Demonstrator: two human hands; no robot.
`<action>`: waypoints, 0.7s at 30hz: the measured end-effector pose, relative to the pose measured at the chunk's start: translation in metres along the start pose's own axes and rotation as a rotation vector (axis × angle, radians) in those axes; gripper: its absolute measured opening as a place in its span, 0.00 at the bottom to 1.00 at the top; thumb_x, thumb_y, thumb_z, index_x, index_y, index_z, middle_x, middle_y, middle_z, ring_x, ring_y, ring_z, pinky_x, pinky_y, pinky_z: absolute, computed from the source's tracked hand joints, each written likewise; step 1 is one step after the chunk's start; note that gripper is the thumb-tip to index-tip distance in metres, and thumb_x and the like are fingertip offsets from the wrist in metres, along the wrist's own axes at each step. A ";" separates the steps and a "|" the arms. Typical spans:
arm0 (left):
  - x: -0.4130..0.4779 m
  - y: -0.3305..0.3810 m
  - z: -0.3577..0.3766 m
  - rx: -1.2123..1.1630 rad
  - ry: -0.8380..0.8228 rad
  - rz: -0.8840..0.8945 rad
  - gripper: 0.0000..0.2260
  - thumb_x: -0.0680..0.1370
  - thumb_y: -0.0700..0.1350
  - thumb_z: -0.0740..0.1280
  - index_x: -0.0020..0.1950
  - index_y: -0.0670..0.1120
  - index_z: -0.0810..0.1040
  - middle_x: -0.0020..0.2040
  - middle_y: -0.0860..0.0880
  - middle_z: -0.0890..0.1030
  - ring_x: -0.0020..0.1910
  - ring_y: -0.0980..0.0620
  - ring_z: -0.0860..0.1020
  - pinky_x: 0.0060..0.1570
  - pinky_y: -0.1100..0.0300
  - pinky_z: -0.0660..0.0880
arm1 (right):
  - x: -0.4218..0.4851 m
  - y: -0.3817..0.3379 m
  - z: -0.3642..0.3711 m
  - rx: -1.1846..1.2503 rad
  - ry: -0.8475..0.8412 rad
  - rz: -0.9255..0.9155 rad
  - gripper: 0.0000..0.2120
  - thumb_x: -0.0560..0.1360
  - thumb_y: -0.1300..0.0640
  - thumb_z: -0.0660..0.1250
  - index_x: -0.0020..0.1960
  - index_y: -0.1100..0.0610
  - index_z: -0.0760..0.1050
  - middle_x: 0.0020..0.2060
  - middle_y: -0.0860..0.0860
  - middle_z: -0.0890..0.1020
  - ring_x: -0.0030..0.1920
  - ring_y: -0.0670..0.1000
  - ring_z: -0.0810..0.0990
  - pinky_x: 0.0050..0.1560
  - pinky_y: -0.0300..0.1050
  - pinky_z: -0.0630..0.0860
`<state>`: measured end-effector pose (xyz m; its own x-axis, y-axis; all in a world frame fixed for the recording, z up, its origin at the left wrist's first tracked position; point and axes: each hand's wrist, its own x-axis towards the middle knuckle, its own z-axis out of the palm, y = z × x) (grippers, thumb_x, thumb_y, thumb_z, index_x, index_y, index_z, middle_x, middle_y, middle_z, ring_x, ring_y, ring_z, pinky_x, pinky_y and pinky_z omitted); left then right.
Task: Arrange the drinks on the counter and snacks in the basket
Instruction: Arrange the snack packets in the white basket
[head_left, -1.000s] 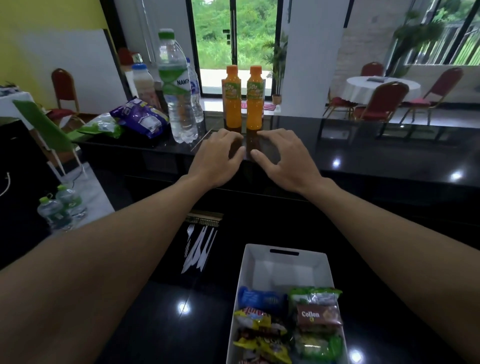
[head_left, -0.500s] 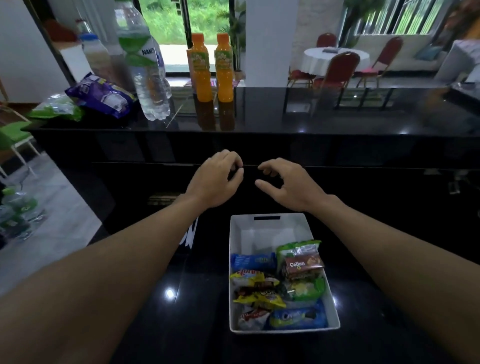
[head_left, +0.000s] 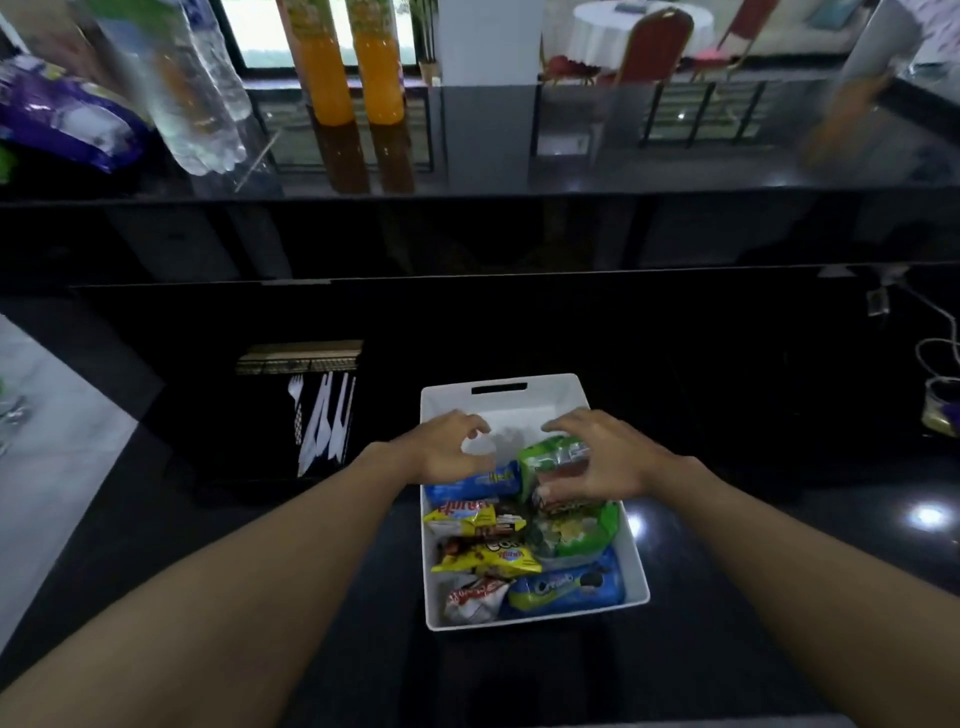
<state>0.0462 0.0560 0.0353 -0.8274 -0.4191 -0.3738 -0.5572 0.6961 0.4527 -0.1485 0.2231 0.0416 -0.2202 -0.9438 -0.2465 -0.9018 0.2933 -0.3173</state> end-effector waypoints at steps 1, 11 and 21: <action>0.001 0.000 0.005 0.002 -0.051 -0.022 0.30 0.79 0.57 0.67 0.78 0.49 0.63 0.73 0.48 0.67 0.69 0.46 0.70 0.65 0.54 0.70 | -0.001 0.005 0.005 0.025 -0.034 0.004 0.49 0.64 0.28 0.74 0.78 0.48 0.64 0.75 0.50 0.66 0.75 0.51 0.63 0.74 0.51 0.63; 0.008 -0.017 0.027 0.242 -0.271 -0.013 0.49 0.66 0.62 0.75 0.80 0.56 0.52 0.69 0.51 0.69 0.63 0.45 0.73 0.60 0.52 0.74 | 0.007 0.026 0.037 0.102 0.005 -0.079 0.45 0.63 0.49 0.79 0.75 0.49 0.62 0.69 0.48 0.66 0.72 0.49 0.59 0.72 0.48 0.66; 0.025 -0.018 0.017 0.279 -0.084 0.030 0.31 0.73 0.54 0.71 0.75 0.52 0.66 0.61 0.47 0.75 0.56 0.46 0.77 0.54 0.52 0.76 | 0.030 0.035 0.032 0.068 0.059 -0.076 0.44 0.66 0.47 0.80 0.75 0.46 0.62 0.68 0.47 0.69 0.68 0.48 0.62 0.69 0.46 0.67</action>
<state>0.0367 0.0429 0.0036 -0.8278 -0.3543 -0.4350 -0.4822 0.8455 0.2291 -0.1748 0.2098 -0.0064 -0.1753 -0.9704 -0.1659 -0.8900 0.2282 -0.3947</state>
